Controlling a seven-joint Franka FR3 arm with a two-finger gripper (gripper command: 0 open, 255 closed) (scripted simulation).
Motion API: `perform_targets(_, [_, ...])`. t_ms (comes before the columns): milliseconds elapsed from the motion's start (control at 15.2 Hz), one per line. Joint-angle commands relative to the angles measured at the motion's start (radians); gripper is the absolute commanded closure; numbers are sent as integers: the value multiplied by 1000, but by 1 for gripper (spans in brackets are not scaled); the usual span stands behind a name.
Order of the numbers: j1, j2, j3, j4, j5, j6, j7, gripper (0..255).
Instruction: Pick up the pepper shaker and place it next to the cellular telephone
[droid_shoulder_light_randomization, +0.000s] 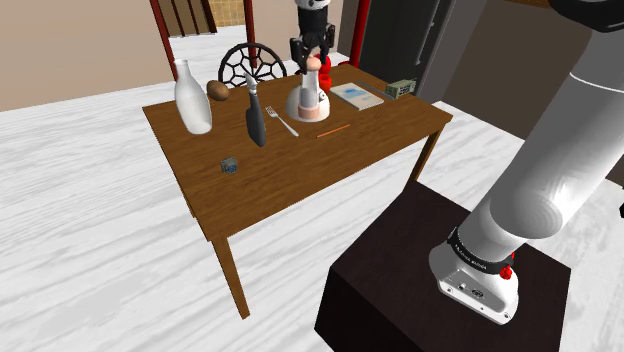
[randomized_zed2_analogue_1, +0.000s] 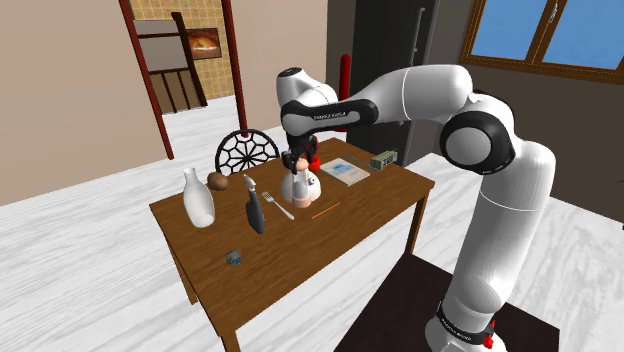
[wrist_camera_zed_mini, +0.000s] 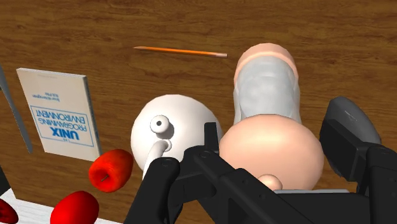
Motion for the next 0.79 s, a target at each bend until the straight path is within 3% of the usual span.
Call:
perform_targets(0, [0, -2, 0, 23, 2, -25, -6, 255])
perform_targets(726, [4, 8, 3, 183, 7, -173, -32, 255])
